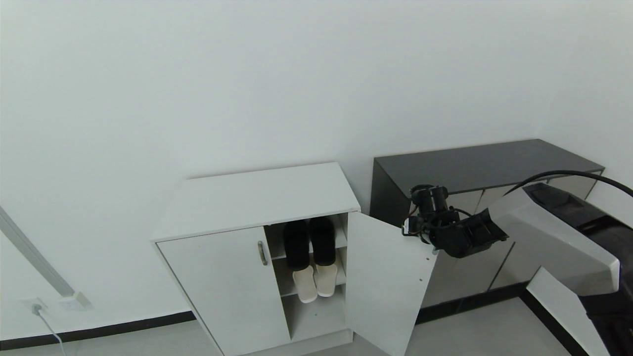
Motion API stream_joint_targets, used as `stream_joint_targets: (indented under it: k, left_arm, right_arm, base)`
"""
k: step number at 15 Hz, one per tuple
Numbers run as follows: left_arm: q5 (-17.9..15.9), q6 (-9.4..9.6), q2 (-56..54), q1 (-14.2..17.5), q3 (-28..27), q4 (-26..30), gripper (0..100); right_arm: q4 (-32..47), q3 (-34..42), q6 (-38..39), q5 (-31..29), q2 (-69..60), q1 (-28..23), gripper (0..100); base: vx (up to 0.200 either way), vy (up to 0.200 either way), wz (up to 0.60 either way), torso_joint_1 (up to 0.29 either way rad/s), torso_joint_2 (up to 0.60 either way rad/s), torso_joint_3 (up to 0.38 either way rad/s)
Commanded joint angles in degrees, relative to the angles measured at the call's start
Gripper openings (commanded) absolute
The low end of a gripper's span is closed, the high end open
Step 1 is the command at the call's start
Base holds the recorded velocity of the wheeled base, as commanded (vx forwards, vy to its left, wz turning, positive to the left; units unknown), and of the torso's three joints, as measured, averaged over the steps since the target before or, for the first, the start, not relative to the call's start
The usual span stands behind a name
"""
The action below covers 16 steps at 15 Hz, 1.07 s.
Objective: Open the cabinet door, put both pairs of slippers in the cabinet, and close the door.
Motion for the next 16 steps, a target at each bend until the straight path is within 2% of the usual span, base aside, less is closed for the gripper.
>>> stream_joint_targets:
  k: [1,11,16]
  left_arm:
    - [0.02,0.01,0.07,0.00,-0.01,0.00,0]
    - [0.02,-0.17,0.07,0.00,-0.01,0.00,0]
    - [0.02,-0.08,0.07,0.00,-0.01,0.00,0]
  right_arm:
    - [-0.05,0.48,-0.01,0.01,0.07,-0.02,0]
    - [0.04,5.23,-0.01,-0.08,-2.39,1.91,0]
    - [-0.05,12.17,1.13,-0.17,-7.93,6.74,0]
  base:
    - [0.000,0.000,0.00,0.000,0.00,0.000]
    - [0.000,0.000,0.00,0.000,0.00,0.000]
    - [0.000,0.000,0.00,0.000,0.00,0.000]
